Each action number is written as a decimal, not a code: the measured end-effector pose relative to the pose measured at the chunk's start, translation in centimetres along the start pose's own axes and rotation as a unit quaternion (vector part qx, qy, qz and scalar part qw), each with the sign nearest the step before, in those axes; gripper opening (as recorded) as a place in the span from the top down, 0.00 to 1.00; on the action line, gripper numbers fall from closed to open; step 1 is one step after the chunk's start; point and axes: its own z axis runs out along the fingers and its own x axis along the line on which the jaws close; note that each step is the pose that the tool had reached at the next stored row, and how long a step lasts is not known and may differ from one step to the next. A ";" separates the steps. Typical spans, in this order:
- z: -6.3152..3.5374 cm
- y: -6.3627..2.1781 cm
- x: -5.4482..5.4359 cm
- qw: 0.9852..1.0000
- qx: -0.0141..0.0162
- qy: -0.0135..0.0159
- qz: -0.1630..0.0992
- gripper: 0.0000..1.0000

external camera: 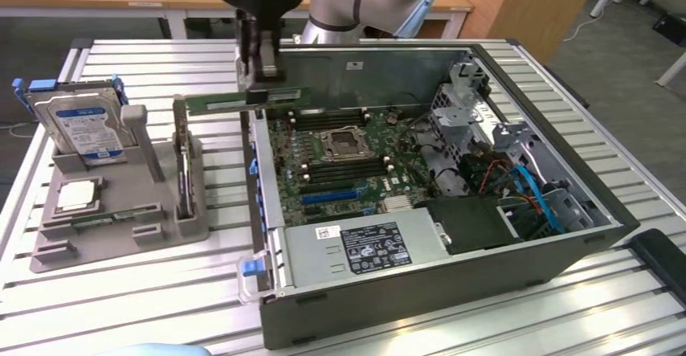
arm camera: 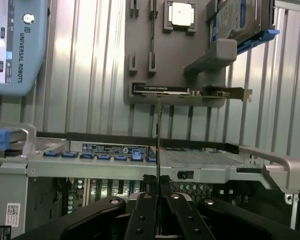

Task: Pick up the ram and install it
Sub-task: 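Pick up the ram and move it above insertion slot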

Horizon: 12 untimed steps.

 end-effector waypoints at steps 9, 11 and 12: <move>-0.36 -3.24 0.2 1.000 0.000 -0.006 -0.002 0.87; -0.44 -3.94 0.2 1.000 0.000 -0.007 -0.002 0.87; -0.48 -4.31 0.2 1.000 0.000 -0.007 -0.002 0.87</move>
